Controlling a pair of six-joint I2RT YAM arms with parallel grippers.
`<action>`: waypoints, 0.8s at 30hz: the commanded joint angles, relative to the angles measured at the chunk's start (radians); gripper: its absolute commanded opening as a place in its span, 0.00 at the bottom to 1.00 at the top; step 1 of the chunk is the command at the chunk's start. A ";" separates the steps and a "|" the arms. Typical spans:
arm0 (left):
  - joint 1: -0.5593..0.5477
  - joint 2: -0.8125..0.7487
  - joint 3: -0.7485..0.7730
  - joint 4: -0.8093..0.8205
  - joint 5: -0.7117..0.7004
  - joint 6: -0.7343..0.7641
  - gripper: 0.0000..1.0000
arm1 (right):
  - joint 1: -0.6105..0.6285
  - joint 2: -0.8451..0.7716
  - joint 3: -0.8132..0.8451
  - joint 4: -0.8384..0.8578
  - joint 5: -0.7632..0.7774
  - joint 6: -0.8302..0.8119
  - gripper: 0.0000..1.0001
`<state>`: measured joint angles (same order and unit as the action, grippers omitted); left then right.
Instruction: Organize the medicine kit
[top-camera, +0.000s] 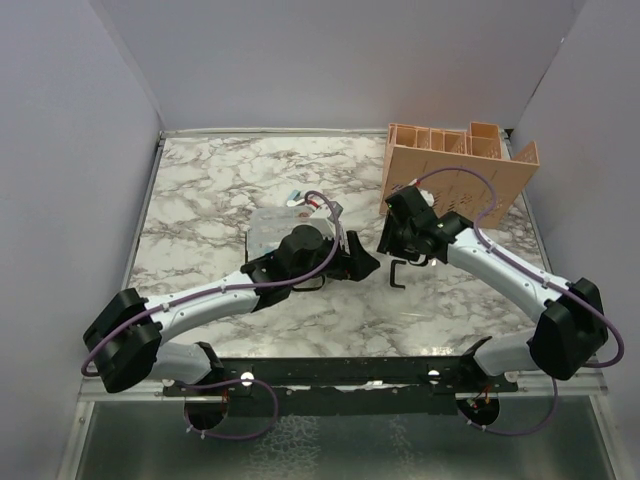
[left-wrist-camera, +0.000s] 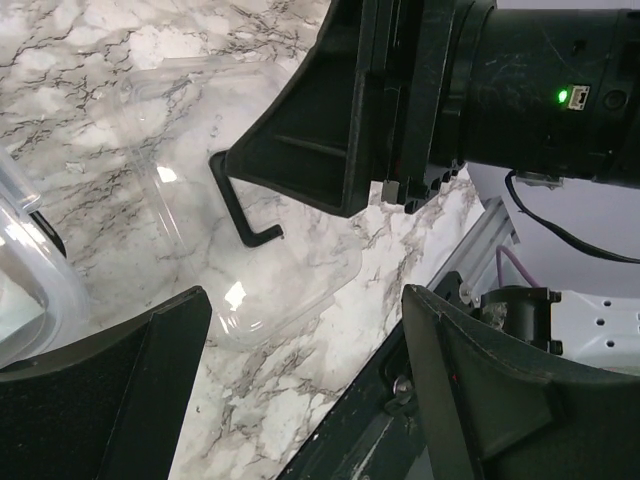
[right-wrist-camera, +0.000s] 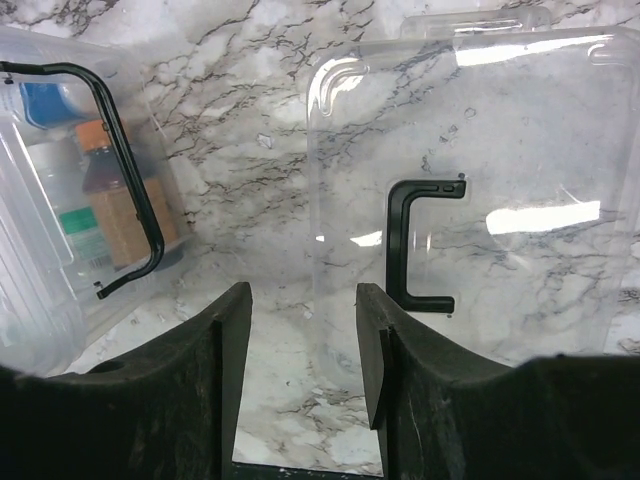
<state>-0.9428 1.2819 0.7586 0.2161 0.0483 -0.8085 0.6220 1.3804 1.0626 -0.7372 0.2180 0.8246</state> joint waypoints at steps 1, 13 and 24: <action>-0.008 0.034 0.041 0.046 -0.001 0.011 0.80 | 0.005 -0.018 -0.002 0.028 0.005 0.041 0.46; -0.025 0.031 0.002 0.044 -0.052 -0.005 0.79 | 0.005 0.126 0.009 -0.069 0.040 -0.006 0.74; -0.031 0.017 -0.018 0.040 -0.081 -0.004 0.76 | 0.005 0.277 0.067 -0.043 0.002 -0.064 0.72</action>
<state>-0.9684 1.3266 0.7536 0.2359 0.0063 -0.8131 0.6220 1.6154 1.0836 -0.7849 0.2367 0.7910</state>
